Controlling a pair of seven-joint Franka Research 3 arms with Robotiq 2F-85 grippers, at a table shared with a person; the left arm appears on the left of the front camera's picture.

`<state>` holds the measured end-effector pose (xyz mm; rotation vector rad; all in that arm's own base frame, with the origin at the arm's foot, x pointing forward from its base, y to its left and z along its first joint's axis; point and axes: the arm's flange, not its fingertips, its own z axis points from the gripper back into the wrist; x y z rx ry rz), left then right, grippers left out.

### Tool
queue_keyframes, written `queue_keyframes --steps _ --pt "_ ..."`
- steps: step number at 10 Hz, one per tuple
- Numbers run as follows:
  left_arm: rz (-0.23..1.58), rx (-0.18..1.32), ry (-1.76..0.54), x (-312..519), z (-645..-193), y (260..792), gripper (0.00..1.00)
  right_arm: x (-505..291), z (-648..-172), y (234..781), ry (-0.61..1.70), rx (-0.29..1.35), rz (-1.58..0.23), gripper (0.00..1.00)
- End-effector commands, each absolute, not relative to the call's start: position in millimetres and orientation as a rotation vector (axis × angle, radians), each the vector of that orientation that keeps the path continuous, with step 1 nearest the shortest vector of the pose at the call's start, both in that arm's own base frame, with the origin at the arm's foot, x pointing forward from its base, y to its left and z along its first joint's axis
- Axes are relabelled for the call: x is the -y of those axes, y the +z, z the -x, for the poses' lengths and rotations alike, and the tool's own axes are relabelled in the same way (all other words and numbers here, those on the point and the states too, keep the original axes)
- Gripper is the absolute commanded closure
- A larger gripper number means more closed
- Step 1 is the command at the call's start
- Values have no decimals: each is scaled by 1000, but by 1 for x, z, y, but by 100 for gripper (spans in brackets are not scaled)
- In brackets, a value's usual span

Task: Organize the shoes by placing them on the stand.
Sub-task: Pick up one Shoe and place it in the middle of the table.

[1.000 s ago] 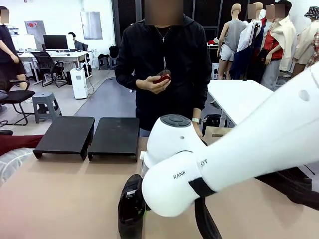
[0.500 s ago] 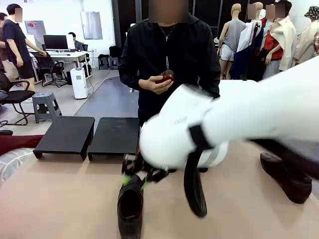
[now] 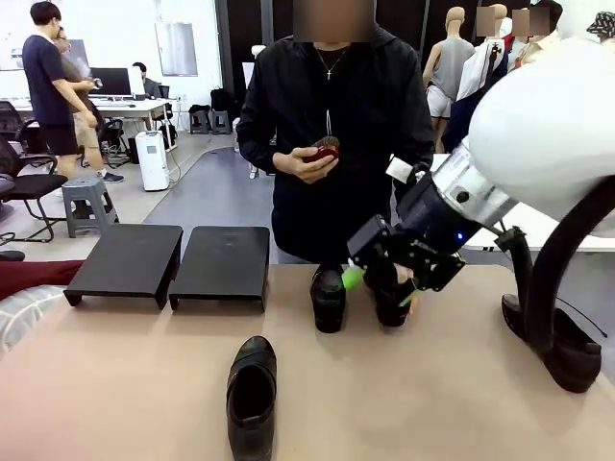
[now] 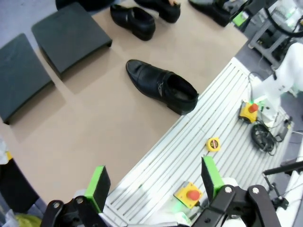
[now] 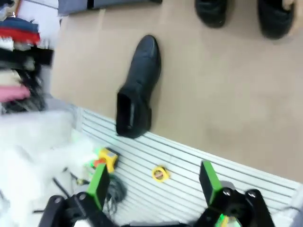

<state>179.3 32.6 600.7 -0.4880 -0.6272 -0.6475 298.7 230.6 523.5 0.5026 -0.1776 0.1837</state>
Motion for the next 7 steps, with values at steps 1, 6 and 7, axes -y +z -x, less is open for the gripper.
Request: queue_keyframes --steps 1,6,7 --pt "499 630 -649 -33 -180 602 0 -312 -309 489 369 159 -454 0" --pt "499 630 -649 -33 -180 602 0 -224 -293 500 290 151 -438 0" --pt "499 630 -649 -33 -180 602 0 -196 -279 506 289 148 -443 0"
